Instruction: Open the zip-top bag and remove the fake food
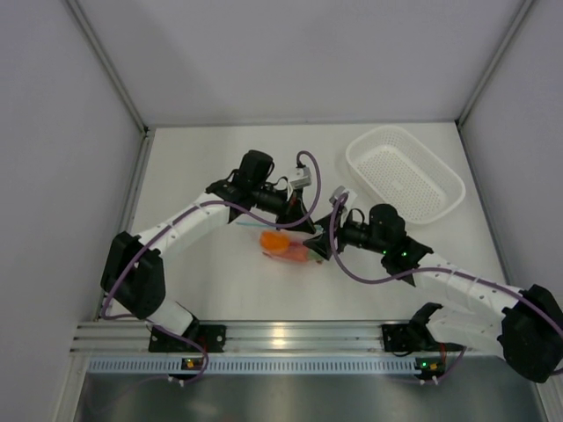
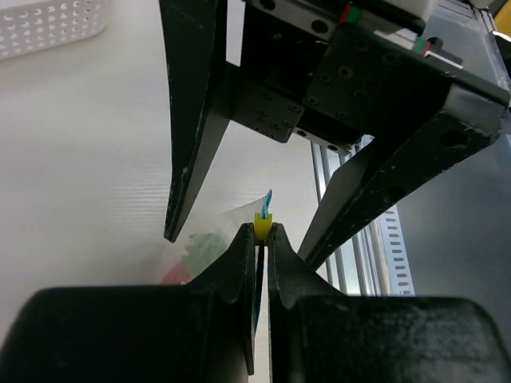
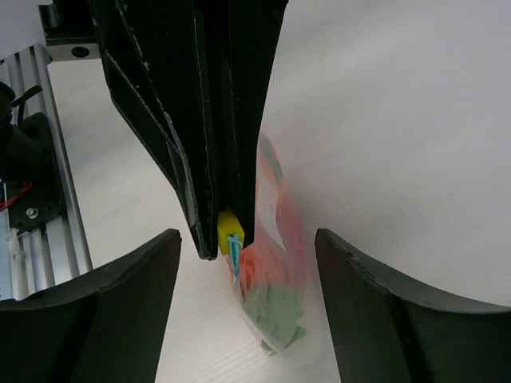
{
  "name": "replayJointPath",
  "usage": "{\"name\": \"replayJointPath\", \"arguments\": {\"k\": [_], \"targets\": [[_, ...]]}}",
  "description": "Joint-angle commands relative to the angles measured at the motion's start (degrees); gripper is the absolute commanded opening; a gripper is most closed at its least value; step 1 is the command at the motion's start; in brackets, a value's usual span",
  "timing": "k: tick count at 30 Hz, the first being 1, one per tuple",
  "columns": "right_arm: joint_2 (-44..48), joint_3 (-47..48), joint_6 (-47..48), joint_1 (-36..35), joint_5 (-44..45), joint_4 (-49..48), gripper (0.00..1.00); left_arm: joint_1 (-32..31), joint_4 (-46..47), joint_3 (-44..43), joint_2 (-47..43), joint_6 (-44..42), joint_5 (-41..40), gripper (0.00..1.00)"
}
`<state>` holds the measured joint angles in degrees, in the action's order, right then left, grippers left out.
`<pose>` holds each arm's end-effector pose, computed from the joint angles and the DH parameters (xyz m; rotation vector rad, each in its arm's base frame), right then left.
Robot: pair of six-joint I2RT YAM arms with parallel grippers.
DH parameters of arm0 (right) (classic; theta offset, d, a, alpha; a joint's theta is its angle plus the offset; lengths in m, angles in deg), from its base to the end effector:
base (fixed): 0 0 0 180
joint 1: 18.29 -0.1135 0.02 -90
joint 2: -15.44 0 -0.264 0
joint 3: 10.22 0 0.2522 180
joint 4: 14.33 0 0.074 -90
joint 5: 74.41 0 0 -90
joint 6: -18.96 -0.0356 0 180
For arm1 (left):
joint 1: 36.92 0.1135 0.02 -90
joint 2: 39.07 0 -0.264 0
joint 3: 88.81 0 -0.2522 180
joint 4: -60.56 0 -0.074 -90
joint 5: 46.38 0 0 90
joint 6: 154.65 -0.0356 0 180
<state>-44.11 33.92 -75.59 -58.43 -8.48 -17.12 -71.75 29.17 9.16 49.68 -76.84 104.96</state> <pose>0.1690 0.1615 0.2508 -0.8630 1.6589 0.9247 0.2583 -0.2178 0.2917 1.3767 1.6638 -1.4047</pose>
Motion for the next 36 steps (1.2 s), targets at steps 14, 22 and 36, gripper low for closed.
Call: {"name": "replayJointPath", "arguments": {"k": [14, 22, 36], "targets": [[-1.01, -0.14, -1.68, -0.99, 2.42, -8.24, 0.00, -0.15, 2.42, -2.66, -2.53, -0.03, 1.06, 0.00], [2.68, 0.04, -10.02, -0.82, 16.60, -4.10, 0.00, -0.06, 2.42, -0.72, -3.76, -0.74, -5.78, 0.00], [5.41, -0.93, -12.14, 2.08, 14.32, -3.22, 0.00, 0.03, -0.13, -1.08, -2.53, -1.96, -17.05, 0.00]]}}
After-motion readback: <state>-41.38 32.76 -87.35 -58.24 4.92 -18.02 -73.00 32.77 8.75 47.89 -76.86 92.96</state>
